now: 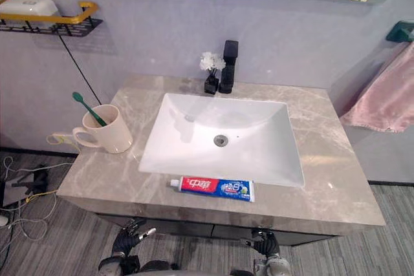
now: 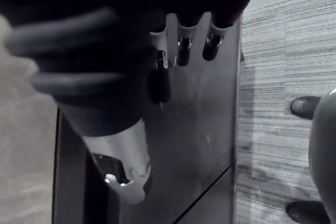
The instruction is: Organize washtable
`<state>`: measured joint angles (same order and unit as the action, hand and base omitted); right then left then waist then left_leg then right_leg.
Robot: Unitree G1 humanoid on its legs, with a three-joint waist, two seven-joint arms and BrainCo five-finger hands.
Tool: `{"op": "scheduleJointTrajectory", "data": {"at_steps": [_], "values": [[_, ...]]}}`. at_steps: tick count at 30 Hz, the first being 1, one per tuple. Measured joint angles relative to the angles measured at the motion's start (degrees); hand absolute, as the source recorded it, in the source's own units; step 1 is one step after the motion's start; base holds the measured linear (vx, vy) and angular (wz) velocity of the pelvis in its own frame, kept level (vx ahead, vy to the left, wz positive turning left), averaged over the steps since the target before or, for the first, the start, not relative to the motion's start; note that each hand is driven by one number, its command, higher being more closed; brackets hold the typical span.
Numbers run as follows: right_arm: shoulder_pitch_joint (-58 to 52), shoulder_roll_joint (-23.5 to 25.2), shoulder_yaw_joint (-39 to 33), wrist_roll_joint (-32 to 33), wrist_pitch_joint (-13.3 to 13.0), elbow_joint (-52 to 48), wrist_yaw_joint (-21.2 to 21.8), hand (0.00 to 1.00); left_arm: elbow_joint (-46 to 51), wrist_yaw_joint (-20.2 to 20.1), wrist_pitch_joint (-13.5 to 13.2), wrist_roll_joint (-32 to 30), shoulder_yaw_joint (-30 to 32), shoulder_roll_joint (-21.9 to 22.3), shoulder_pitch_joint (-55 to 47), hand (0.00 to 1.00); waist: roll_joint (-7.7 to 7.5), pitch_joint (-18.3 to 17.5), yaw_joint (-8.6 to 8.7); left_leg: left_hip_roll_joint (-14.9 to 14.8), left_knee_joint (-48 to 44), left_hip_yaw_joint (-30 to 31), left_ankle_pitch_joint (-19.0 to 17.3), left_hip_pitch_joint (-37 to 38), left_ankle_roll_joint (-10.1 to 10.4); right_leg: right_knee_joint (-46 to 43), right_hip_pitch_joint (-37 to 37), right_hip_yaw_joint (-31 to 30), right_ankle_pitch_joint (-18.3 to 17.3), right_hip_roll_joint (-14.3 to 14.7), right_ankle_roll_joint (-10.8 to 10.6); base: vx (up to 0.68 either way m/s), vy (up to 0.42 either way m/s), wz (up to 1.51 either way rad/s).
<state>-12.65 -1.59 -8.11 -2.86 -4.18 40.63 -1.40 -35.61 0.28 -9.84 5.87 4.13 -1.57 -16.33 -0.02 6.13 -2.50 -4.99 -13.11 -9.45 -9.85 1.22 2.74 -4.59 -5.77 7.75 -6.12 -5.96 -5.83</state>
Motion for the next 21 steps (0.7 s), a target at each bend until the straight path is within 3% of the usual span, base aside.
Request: {"op": "scheduleJointTrajectory", "data": {"at_steps": [9, 10, 16, 21], "values": [[1.27, -1.18, -0.58, -0.16, -0.02, 3.86, 0.03, 0.00, -1.85, 0.27, -1.00, -0.11, 0.88, 0.04, 0.16, 0.00, -0.21, -0.31, -0.06, 0.44, 3.47, 0.13, 1.72, 1.27, 0.26, 1.17, -0.13, -0.12, 0.72, 0.46, 0.23, 0.00, 0.000, 0.00], [3.20, -2.45, -2.61, -0.72, -0.29, 8.01, 0.07, 0.00, -6.10, 1.04, -0.41, -1.54, 2.88, -1.63, 0.70, 0.00, -0.97, -1.03, -0.05, 2.08, 7.14, 1.11, 3.36, 2.73, -0.43, 3.64, -1.01, -0.13, 1.85, -0.27, 0.29, 0.00, 0.000, 0.00], [3.25, -2.55, -2.67, -0.60, -0.34, 8.31, 0.08, 0.00, -6.16, 1.04, -0.41, -1.53, 2.88, -1.63, 0.73, 0.00, -0.97, -1.04, -0.03, 2.11, 7.23, 1.18, 3.37, 2.73, -0.43, 3.67, -1.01, -0.08, 1.85, -0.29, 0.29, 0.00, 0.000, 0.00], [4.47, -2.94, -5.65, 2.22, -0.47, 13.21, 0.06, 0.00, -10.81, 1.15, -0.15, -1.44, 2.88, -1.76, 2.72, 0.00, -0.95, -1.13, 0.07, 2.86, 11.53, 1.94, 5.90, 4.15, -0.60, 3.92, -1.04, 1.01, 1.90, -0.69, 0.21, -0.01, -0.009, 0.09]]}}
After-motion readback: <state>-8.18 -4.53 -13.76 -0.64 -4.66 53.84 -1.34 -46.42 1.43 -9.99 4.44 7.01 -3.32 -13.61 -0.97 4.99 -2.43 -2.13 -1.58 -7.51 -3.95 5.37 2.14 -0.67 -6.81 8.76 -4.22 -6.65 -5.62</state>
